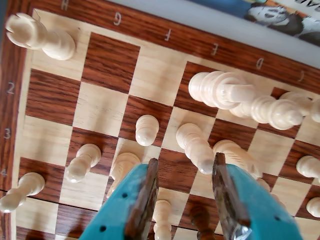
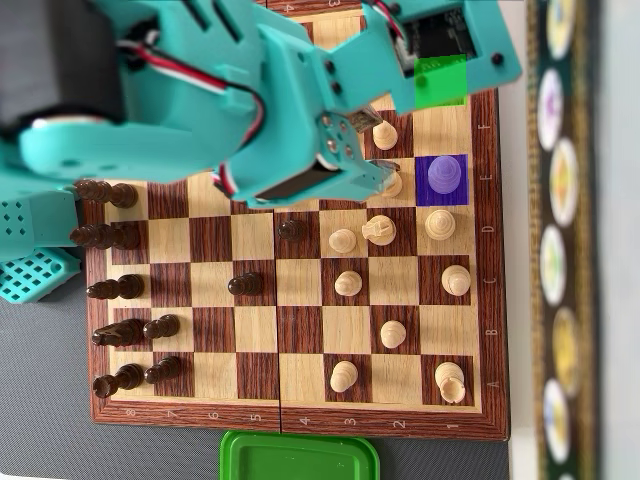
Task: Play chess
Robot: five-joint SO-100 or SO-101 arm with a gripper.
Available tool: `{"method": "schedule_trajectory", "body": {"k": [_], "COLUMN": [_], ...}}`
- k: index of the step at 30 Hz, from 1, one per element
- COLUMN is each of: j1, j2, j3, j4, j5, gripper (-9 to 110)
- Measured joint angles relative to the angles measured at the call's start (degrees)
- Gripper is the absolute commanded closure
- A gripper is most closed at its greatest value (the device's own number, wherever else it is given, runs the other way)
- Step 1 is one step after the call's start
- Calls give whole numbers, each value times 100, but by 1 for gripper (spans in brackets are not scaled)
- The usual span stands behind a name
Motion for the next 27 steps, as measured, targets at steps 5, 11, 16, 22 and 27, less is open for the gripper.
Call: {"method": "schedule_trajectory", "body": {"k": [5, 11, 16, 22, 27], "j1": [0, 35, 88, 105, 105], "j2": [-299, -360, -360, -343, -123], "j3": [-360, -439, -439, -439, -439], "j4": [0, 0, 0, 0, 246], "j5": [0, 0, 0, 0, 0], "gripper": [85, 85, 85, 85, 85]}}
